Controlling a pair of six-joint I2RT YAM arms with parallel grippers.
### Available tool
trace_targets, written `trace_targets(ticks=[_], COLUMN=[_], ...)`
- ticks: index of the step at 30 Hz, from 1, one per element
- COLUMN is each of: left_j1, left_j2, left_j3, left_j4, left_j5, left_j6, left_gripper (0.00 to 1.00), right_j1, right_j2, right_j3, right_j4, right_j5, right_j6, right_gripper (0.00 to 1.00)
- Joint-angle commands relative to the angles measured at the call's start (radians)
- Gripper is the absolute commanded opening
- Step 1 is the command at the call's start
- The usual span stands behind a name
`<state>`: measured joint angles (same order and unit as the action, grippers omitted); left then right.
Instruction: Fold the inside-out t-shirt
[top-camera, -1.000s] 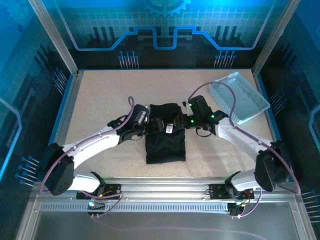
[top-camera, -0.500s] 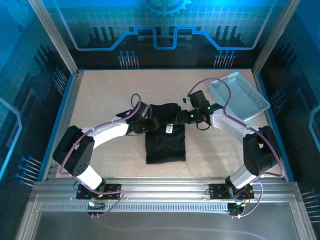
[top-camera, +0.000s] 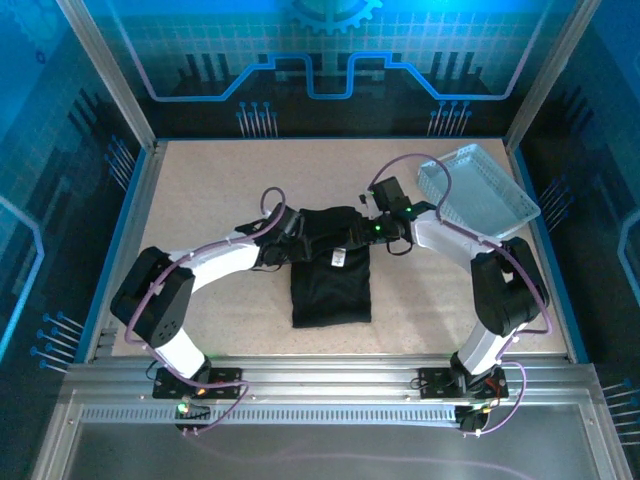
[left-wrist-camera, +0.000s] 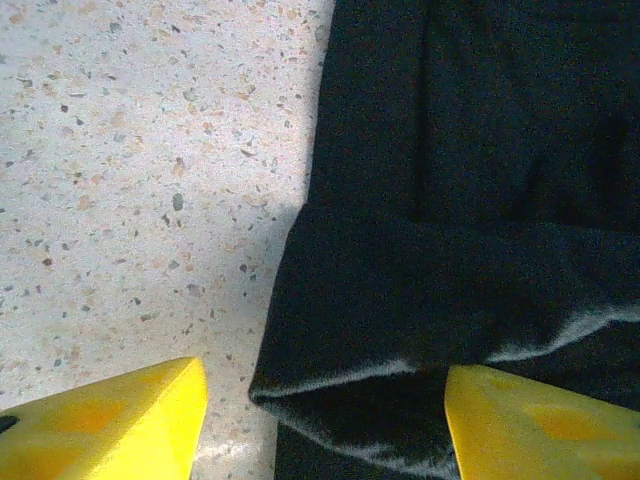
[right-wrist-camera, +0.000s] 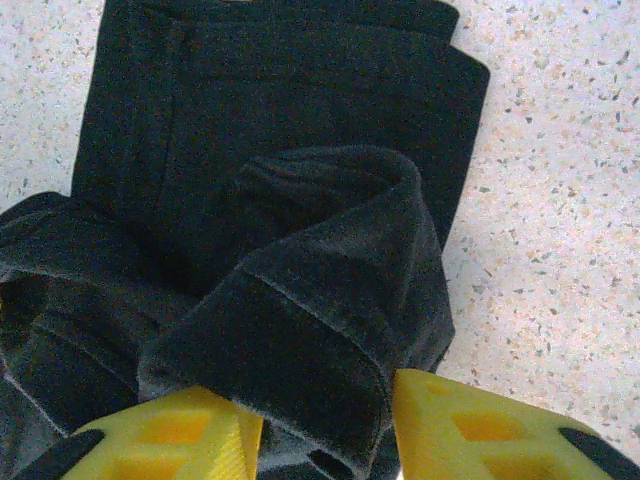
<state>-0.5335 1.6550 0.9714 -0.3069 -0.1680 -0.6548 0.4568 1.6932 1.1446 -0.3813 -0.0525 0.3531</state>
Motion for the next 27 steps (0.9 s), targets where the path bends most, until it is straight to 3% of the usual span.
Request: trace_targets(ticks=[1, 4, 9, 15, 22, 27], left_j1=[0.01, 0.019, 0.038, 0.076, 0.154, 0.205], left_j2=[0.042, 0.065, 0.068, 0.062, 0.11, 0.236], left_j3=[0.016, 0.029, 0.08, 0.171, 0.262, 0.373], left_j4=[0.033, 0.066, 0.067, 0.033, 0.038, -0.003], left_j5=[0.002, 0.009, 0.008, 0.028, 0.114, 0.207], left_j6=[-0.004, 0.004, 0.025, 0.044, 0.017, -0.013], left_gripper=[0.62, 0.51, 0.25, 0.04, 0.01, 0.12], right_j1=[-0.007, -0.01, -0.018, -0.034, -0.066, -0.084], right_j2=[0.016, 0.021, 0.033, 0.046, 0.079, 0.171], right_j3=[0.036, 0.044, 0.081, 0.142, 0.207, 0.278], right_j4=[0.004, 0.003, -0.012, -0.034, -0.047, -0.056], right_j5=[0.011, 0.025, 0.035, 0.052, 0.067, 0.089], right_j6=[-0.008, -0.008, -0.012, -0.022, -0.027, -0.038], right_gripper=[0.35, 0.26, 0.15, 0.08, 0.04, 0.01])
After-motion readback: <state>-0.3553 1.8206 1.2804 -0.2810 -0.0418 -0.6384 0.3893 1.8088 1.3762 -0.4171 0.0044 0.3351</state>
